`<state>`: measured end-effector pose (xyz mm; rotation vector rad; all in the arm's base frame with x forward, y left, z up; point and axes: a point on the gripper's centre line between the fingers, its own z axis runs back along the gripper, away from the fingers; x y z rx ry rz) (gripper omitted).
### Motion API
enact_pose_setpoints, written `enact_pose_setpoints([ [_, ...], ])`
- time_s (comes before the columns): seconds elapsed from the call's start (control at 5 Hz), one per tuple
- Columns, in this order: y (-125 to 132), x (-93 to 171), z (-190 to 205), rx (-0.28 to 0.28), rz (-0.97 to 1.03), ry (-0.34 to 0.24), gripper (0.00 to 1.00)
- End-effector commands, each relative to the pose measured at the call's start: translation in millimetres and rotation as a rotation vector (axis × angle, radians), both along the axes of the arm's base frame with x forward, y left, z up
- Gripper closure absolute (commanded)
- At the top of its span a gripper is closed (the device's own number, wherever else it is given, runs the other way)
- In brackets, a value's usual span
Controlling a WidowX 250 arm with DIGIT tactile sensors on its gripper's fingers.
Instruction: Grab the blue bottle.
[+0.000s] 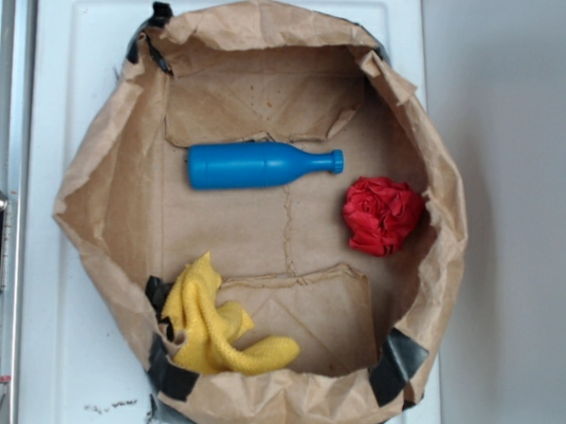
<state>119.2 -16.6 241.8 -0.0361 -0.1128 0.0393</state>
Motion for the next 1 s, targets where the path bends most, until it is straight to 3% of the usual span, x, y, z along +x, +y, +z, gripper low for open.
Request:
enact_pose_setpoints([
  [0.0,0,0,0,0.000,0.000,0.000,0.00],
  [0.4,0,0,0,0.000,0.000,0.000,0.00],
  [0.6,5,42,-4,-0.002,-0.062,-0.067,0.00],
  [0.8,12,72,-8,-0.013,-0.018,-0.090,0.00],
])
